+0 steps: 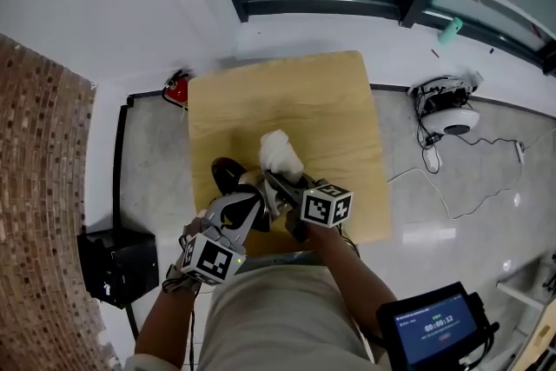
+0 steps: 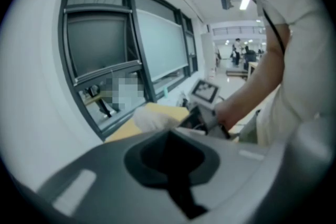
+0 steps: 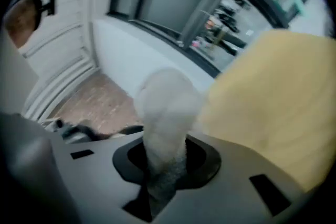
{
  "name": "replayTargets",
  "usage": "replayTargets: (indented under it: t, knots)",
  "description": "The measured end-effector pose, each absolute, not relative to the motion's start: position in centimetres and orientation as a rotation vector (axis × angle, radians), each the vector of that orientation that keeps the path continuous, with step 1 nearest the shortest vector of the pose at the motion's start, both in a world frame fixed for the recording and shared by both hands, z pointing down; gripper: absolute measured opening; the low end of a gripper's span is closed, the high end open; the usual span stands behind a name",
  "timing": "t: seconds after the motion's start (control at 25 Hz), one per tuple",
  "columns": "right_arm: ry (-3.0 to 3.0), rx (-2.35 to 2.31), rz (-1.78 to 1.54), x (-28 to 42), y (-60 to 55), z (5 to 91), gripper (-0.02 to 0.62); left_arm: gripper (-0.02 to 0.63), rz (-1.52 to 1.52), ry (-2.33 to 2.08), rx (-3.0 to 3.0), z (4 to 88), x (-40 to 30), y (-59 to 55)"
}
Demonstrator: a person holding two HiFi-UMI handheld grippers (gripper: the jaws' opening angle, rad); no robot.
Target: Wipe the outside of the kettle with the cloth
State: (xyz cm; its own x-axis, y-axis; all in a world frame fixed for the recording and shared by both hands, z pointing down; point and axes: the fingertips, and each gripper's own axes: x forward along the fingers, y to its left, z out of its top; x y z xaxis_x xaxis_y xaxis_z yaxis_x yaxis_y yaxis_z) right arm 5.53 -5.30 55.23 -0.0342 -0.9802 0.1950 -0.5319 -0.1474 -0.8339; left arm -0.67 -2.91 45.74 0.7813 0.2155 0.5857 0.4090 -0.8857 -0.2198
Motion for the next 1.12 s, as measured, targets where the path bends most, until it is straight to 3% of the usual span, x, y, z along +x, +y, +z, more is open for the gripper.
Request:
replayTargets:
  t: [0.12, 0.24, 0.4, 0.48, 0.64, 0.84, 1.0, 1.12]
  knots:
    - [1.292, -1.691, -1.437, 6.2, -3.0, 65.2, 0.080, -0.003, -0.810, -0.470, -2.645, 46.0, -0.7, -3.1]
    - [1.583, -1.673, -1.401, 3.5, -0.7, 60.1, 0.080, -0.003, -0.804, -0.449, -2.653, 45.9, -0.5, -3.4]
    - [1.783, -1.476, -1.068, 0.5, 0.6, 50.2, 0.080, -0.003, -0.798, -0.440, -2.645, 46.0, -0.2, -3.6]
    - [1.726, -1.570, -1.054, 0.5, -0.2, 51.0, 0.080, -0.003, -0.807, -0.437, -2.645, 45.9, 0.0, -3.6]
    - [1.379, -1.771, -1.473, 1.6, 1.4, 61.1, 0.080, -0.003, -0.821, -0.445, -2.663, 45.6, -0.1, -3.6]
    - [1.698, -1.736, -1.048, -0.4, 0.4, 50.5, 0.080, -0.003, -0.811, -0.416, -2.643, 45.9, 0.7, -3.3]
    - [1.361, -1.751, -1.480, 1.0, 2.1, 61.4, 0.080, -0.003, -0.810, -0.415, -2.651, 45.6, 0.7, -3.3]
    - [1.573, -1.730, -1.348, -0.4, 1.5, 55.7, 0.080, -0.002, -0.806, -0.403, -2.636, 45.7, 0.7, -3.1]
